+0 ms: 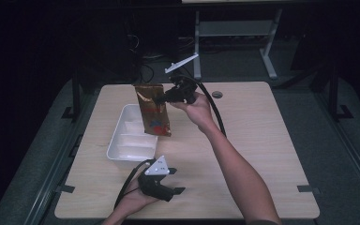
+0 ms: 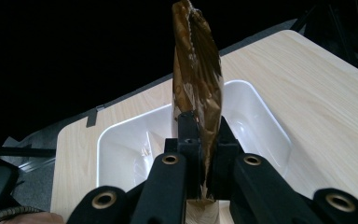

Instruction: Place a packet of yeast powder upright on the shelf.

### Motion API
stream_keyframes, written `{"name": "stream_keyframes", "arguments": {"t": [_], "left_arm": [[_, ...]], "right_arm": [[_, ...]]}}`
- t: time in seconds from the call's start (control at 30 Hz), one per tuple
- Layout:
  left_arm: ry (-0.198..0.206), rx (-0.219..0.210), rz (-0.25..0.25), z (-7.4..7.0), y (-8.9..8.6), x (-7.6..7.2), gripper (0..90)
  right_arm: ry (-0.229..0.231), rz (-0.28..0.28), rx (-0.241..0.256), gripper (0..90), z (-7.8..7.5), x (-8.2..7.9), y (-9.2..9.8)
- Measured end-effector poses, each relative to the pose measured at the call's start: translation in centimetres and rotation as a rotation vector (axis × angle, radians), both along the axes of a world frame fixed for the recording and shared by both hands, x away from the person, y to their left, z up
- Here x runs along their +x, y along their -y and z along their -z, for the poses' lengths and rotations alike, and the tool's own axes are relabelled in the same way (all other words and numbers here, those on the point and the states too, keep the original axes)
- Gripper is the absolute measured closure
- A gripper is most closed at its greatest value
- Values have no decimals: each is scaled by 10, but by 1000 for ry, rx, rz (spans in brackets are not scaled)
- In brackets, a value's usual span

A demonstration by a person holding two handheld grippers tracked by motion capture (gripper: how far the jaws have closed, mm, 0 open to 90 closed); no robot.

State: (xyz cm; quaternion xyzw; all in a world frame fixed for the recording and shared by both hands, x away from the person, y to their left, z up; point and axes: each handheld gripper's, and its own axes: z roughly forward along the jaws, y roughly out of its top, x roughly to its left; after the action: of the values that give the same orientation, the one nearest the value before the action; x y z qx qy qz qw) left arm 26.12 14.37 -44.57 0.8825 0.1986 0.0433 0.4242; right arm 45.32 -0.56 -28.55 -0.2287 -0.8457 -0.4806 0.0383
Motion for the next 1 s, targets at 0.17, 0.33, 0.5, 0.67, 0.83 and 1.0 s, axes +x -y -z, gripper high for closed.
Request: {"name": "stream_keyframes", "arguments": {"t": [0.17, 0.33, 0.5, 0.67, 0.83, 1.0], "left_arm": [[-1, 0, -1, 0, -1, 0, 276], [-3, 0, -4, 0, -3, 0, 276], [-3, -1, -4, 0, -4, 0, 276], [-5, -4, -7, 0, -5, 1, 273], [-2, -5, -9, 0, -6, 0, 273], [-2, -5, -9, 0, -6, 0, 273]], "right_arm": [[-1, -10, -3, 859, 0, 1, -8], [-3, -21, 0, 859, 1, 2, -18], [-1, -35, 4, 859, 4, 4, -29], [-14, -41, 10, 859, 9, 5, -38], [-18, -47, 9, 859, 14, 7, -46], [-22, -51, 11, 859, 16, 8, -51]]}}
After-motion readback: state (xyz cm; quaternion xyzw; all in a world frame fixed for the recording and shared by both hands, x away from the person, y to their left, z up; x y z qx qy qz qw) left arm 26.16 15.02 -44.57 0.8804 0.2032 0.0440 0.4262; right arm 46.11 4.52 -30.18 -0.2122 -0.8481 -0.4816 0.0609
